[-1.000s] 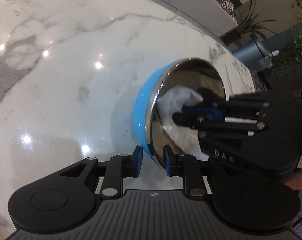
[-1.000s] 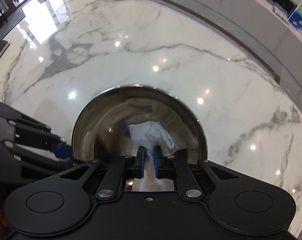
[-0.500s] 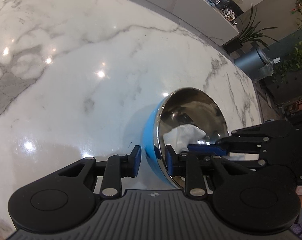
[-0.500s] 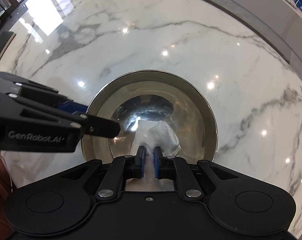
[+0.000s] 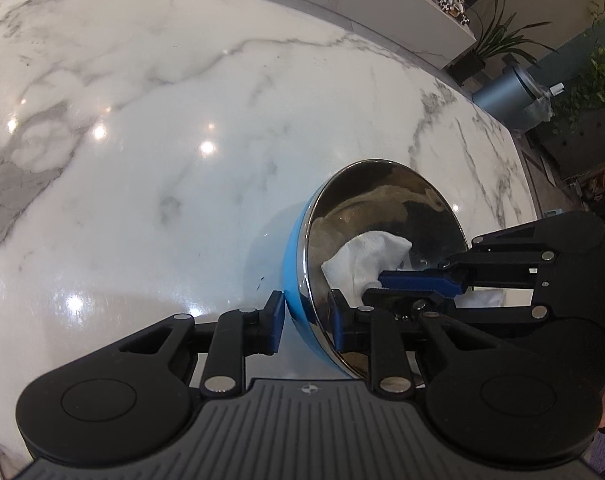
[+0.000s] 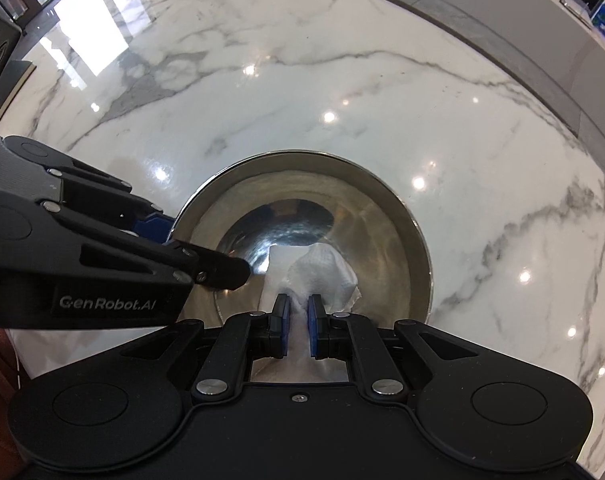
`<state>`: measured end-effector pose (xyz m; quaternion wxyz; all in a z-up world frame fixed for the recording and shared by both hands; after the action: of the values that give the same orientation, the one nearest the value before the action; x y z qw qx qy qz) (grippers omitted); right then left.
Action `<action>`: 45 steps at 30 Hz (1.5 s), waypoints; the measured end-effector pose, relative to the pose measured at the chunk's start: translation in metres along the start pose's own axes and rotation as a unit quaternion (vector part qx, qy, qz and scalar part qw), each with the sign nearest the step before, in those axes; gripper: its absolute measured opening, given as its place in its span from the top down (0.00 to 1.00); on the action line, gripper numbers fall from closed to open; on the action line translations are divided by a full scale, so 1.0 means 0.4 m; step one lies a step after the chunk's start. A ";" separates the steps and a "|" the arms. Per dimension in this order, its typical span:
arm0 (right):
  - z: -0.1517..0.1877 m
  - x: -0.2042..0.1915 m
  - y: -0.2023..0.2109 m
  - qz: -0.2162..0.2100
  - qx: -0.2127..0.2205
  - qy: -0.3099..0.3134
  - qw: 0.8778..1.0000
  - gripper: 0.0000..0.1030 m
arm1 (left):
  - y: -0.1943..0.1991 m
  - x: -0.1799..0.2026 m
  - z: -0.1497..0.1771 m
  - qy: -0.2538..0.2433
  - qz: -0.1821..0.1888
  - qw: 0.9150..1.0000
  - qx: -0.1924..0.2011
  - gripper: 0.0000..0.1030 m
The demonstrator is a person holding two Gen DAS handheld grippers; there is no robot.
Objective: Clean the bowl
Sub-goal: 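Wipe the bowl bottom with the cloth in the right gripper while the left gripper tilts the bowl, then pull the cloth out of the bowl with the right gripper and lower the bowl with the left gripper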
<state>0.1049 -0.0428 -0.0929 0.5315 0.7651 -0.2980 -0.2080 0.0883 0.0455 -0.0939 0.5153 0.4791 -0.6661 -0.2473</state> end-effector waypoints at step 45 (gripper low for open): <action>0.058 -0.013 0.082 0.107 0.055 0.068 0.990 0.93 | -0.021 -0.050 -0.013 -0.011 -0.009 1.000 -0.010 0.84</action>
<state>0.0787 -0.0636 -0.0700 0.5267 0.7693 -0.3523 -0.0813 0.0966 0.0605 -0.1081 0.5103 0.4774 -0.6651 -0.2634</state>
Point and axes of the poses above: each gripper's, at about its wrist camera, not at the fingertips, and y roughly against the way its jaws point, x to its right, z to its underside, the point moved 4 cm from there along -y, roughly the way its jaws point, and after that the axes turned 6 degrees about x, right-handed, at the moved point
